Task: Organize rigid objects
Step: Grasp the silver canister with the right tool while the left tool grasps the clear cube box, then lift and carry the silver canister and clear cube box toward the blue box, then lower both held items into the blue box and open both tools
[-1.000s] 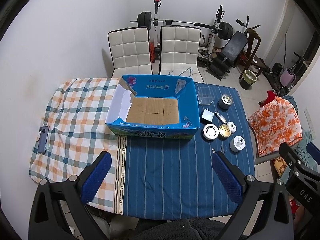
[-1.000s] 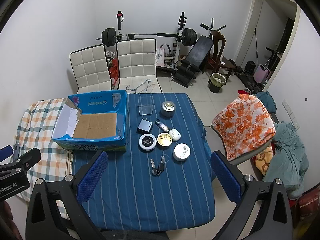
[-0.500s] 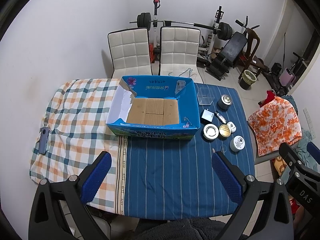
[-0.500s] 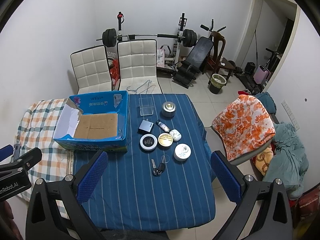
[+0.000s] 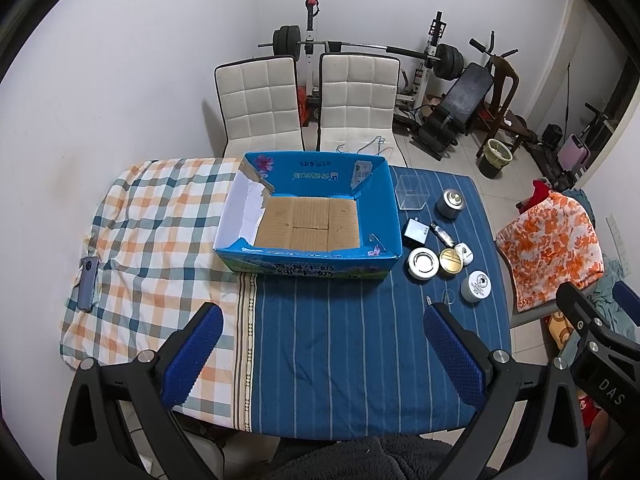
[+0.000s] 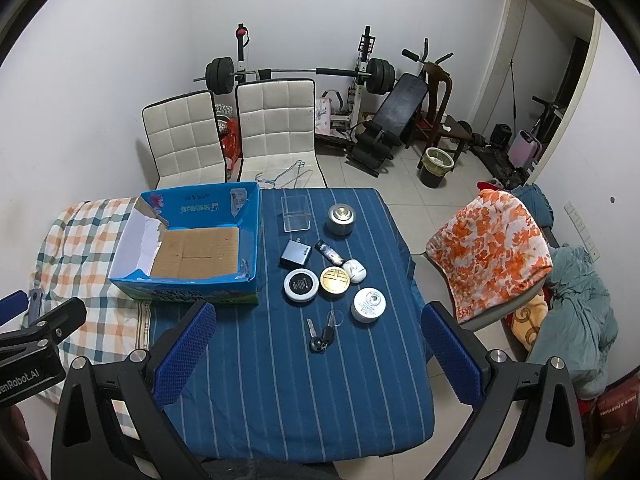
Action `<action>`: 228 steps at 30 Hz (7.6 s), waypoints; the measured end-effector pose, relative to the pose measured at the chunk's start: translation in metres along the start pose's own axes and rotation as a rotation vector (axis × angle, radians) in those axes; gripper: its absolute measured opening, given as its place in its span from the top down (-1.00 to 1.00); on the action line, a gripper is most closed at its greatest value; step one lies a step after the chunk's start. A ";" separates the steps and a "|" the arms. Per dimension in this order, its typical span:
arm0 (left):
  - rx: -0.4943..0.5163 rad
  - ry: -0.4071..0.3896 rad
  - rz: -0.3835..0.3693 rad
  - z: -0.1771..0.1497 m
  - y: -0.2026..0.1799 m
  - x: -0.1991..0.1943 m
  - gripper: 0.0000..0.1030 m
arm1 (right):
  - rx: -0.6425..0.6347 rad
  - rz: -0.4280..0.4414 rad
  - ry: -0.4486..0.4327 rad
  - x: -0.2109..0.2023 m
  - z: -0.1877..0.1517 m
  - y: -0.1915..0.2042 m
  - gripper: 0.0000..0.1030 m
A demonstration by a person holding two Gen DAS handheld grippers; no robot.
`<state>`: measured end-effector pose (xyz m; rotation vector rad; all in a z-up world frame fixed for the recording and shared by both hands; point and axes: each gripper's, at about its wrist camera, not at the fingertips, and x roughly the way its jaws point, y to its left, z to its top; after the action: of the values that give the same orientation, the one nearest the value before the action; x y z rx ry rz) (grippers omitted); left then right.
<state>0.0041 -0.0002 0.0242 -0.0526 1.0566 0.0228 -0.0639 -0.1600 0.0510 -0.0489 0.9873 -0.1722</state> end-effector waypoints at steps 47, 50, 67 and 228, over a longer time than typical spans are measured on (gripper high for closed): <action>0.030 0.534 -0.094 0.231 -0.208 0.451 -1.00 | 0.208 0.170 0.638 0.600 0.125 -0.078 -0.50; 0.035 0.575 -0.134 0.236 -0.220 0.465 -1.00 | 0.202 0.138 0.666 0.599 0.121 -0.085 -0.48; 0.178 0.604 -0.027 0.218 -0.241 0.489 -1.00 | 0.262 0.163 0.633 0.568 0.091 -0.123 -0.44; 0.035 0.225 -0.019 0.167 0.070 0.252 -1.00 | -0.072 0.260 0.402 0.349 0.129 0.168 -0.85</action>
<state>0.2696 0.0771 -0.1154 -0.0344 1.2808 -0.0197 0.2522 -0.0576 -0.1860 0.0509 1.3891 0.0971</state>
